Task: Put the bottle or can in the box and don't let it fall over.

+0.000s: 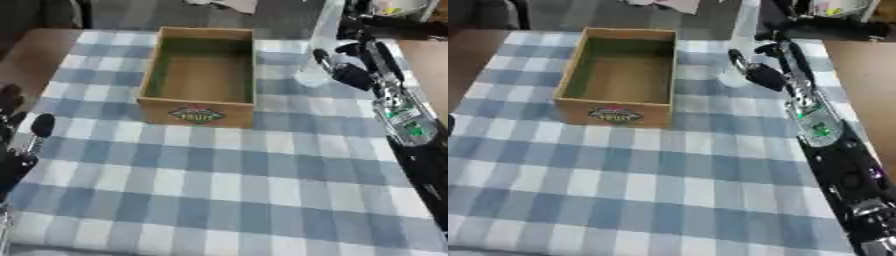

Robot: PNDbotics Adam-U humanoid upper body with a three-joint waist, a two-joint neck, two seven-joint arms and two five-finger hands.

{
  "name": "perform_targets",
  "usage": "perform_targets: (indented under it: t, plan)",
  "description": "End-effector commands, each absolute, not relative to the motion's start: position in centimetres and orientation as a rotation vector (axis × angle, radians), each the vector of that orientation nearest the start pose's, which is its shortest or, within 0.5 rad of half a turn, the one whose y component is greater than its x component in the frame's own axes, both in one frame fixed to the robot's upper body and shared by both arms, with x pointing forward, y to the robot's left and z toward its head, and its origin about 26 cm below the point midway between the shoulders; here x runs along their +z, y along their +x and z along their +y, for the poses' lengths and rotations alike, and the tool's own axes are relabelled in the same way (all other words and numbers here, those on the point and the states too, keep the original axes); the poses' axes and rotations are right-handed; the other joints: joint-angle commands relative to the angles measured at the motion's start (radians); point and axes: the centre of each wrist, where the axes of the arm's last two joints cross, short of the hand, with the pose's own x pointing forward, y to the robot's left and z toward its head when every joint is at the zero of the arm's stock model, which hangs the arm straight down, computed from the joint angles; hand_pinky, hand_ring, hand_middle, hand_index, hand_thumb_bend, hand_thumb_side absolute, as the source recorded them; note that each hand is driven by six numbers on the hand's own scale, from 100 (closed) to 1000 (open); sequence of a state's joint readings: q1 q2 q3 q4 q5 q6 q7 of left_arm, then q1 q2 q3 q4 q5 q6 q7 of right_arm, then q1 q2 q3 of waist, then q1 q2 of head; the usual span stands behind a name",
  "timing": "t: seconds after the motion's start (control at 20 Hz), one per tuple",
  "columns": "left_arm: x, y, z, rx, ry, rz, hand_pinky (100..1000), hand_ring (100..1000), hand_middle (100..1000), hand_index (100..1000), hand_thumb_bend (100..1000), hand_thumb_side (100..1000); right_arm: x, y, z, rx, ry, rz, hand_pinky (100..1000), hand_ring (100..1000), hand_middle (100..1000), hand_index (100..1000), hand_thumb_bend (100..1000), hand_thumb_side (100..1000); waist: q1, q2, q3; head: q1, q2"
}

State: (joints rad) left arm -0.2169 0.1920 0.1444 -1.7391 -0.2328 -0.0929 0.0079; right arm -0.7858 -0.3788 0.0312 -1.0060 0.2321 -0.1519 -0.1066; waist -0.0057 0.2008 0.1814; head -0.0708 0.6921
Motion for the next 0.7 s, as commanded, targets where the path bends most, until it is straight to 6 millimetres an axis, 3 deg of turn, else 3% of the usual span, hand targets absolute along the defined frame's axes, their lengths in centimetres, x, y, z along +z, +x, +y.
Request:
perform_targets:
  t: [0.05,0.7]
  plan:
    - [12.3,32.0,29.5,-0.277,0.434,-2.063,933,957,910,964,628,673,15.5,46.3,-29.4,0.447,-0.56,-1.934,868,762,806,1000,422,442,0.0,-0.01,0.006,-0.007,-0.015]
    - [12.4,32.1,29.3,-0.296,0.422,-2.067,934,957,910,965,625,674,15.4,47.3,-31.3,0.336,-0.631,-1.897,870,761,804,1000,410,457,-0.013,-0.003,0.043,-0.014,-0.02]
